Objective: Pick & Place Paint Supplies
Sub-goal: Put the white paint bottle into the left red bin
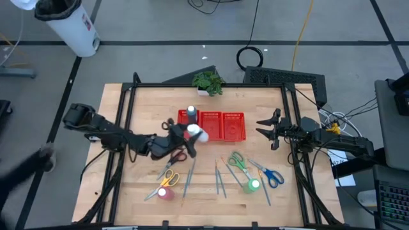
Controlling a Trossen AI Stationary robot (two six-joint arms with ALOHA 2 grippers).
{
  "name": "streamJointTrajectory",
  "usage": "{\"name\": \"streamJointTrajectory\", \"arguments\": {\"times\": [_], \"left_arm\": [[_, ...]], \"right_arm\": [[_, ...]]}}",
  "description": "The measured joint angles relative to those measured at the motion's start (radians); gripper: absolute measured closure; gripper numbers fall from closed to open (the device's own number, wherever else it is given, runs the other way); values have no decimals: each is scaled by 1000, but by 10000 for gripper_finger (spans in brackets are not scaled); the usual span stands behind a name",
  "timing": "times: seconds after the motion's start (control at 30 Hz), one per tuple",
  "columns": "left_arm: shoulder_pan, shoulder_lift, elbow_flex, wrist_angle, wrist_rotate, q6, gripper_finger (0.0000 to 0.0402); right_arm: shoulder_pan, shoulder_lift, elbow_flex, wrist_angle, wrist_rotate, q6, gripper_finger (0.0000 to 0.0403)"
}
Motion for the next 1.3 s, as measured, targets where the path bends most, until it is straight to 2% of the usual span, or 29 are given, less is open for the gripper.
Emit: {"name": "streamJointTrajectory", "arguments": {"times": [0.17, 0.33, 0.53, 0.6, 0.73, 0.97, 1.3], "left_arm": [[-39, -1, 0, 1, -206, 89, 184], [-54, -1, 0, 2, -299, 144, 184], [-74, -1, 1, 5, -494, 250, 184], [-75, -1, 1, 5, -507, 250, 184], [-75, -1, 1, 5, -440, 237, 184], [-75, -40, 1, -12, -215, 162, 184], [-77, -202, 1, -310, 155, -75, 184]], "right_arm": [[0, 0, 0, 0, 0, 0, 261], [0, 0, 0, 0, 0, 0, 261], [0, 0, 0, 0, 0, 0, 261], [0, 0, 0, 0, 0, 0, 261], [0, 0, 0, 0, 0, 0, 261], [0, 0, 0, 0, 0, 0, 261], [0, 0, 0, 0, 0, 0, 261]]}}
